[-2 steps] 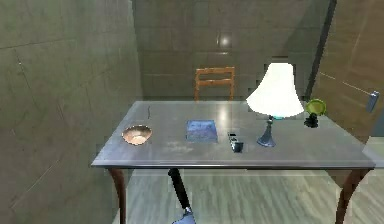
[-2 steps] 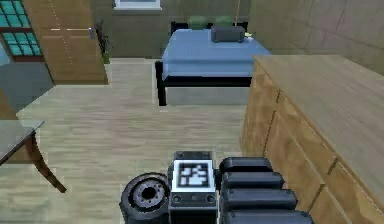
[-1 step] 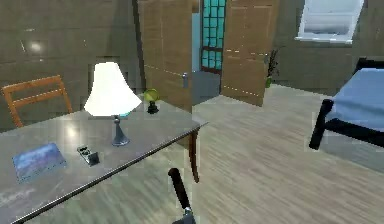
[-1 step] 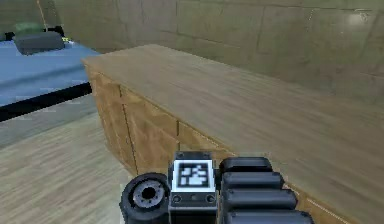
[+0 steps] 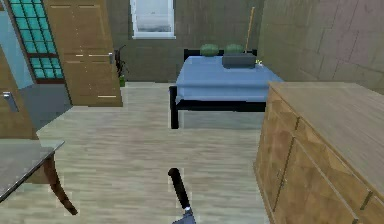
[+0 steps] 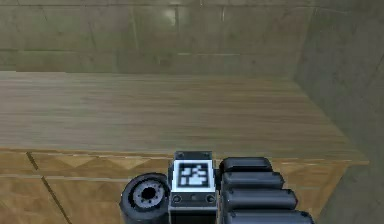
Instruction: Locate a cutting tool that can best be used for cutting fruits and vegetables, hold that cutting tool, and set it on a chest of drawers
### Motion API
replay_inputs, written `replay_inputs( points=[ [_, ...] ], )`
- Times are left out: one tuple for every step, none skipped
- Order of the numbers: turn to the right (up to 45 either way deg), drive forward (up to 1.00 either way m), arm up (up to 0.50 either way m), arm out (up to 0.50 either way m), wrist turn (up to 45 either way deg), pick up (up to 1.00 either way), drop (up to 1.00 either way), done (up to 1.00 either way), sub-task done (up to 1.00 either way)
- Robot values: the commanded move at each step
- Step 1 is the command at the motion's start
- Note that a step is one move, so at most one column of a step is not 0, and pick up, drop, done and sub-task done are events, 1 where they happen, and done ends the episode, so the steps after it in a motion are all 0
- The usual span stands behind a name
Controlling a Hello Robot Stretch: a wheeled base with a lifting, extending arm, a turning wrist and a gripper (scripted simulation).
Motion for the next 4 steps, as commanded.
replay_inputs(
  points=[
    [0.0,0.55,0.0,0.0,0.0,0.0,0.0,0.0,0.0],
    [3.0,0.0,0.0,0.0,0.0,0.0,0.0,0.0,0.0],
    [0.0,0.0,0.0,0.48,0.0,0.0,0.0,0.0,0.0],
    [0.0,0.0,0.0,0.0,45.0,0.0,0.0,0.0,0.0]
  ],
)
